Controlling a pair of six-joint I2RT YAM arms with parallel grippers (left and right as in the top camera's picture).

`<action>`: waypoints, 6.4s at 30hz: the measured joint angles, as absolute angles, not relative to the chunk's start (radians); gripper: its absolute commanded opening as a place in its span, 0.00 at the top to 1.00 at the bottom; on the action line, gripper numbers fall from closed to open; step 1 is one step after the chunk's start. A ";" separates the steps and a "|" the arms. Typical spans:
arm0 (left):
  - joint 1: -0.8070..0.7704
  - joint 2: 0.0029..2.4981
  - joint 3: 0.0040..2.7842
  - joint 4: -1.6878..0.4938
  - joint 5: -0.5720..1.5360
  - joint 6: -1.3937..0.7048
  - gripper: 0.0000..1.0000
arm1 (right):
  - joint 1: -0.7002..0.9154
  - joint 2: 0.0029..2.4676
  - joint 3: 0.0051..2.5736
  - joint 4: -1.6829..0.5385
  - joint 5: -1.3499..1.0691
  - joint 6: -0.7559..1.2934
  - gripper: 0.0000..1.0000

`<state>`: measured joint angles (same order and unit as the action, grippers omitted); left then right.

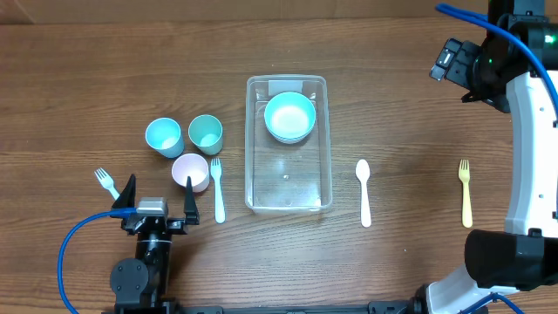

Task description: Pack container

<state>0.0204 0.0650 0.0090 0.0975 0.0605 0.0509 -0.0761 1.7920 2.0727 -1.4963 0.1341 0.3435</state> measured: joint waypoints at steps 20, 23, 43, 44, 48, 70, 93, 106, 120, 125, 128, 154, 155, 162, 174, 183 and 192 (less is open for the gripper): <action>0.020 0.698 1.064 -1.021 0.096 -0.083 0.00 | -0.076 1.792 2.071 -1.497 0.133 0.344 0.00; 0.021 0.949 1.217 -1.143 0.173 -0.083 0.00 | -0.076 1.792 2.071 -1.496 0.134 0.344 0.00; 0.021 1.370 1.091 -1.090 0.068 -0.436 0.37 | -0.076 1.792 2.071 -1.496 0.134 0.343 0.00; 0.021 1.370 1.068 -1.073 0.066 -0.447 0.38 | -0.076 1.792 2.071 -1.497 0.133 0.344 0.00; 0.022 1.371 1.006 -0.970 0.067 -0.471 0.39 | -0.076 1.792 2.071 -1.496 0.134 0.344 0.00; 0.022 1.546 1.003 -0.829 0.083 -0.521 0.85 | -0.076 1.792 2.071 -1.496 0.134 0.343 0.00; -0.043 1.554 1.531 -1.278 0.109 -0.486 0.95 | -0.076 1.792 2.071 -1.497 0.134 0.344 0.00; -0.401 1.614 1.703 -1.262 0.107 -0.472 0.95 | -0.076 1.792 2.071 -1.497 0.134 0.343 0.00; -0.442 1.860 1.703 -1.216 0.088 -0.464 0.94 | -0.076 1.792 2.071 -1.497 0.134 0.344 0.00; -0.442 1.884 1.703 -1.210 0.062 -0.461 0.94 | -0.076 1.792 2.071 -1.497 0.134 0.344 0.00; -0.443 1.884 1.703 -1.204 0.055 -0.461 0.94 | -0.076 1.792 2.071 -1.496 0.133 0.344 0.00; -0.491 2.041 1.703 -1.151 0.038 -0.460 0.59 | -0.076 1.792 2.071 -1.496 0.134 0.344 0.00; -0.491 2.041 1.703 -1.151 0.036 -0.460 0.59 | -0.076 1.792 2.071 -1.497 0.134 0.344 0.00; -0.491 2.041 1.829 -1.236 0.031 -0.460 0.58 | -0.076 1.792 2.071 -1.497 0.134 0.344 0.00; -0.447 2.040 2.116 -1.559 -0.065 -0.483 0.61 | -0.076 1.792 2.071 -1.496 0.134 0.343 0.00; -0.301 2.040 2.113 -1.593 -0.102 -0.447 0.56 | -0.076 1.792 2.071 -1.496 0.134 0.343 0.00; -0.288 2.040 1.972 -1.441 -0.059 -0.269 0.54 | -0.076 1.792 2.071 -1.498 0.134 0.344 0.00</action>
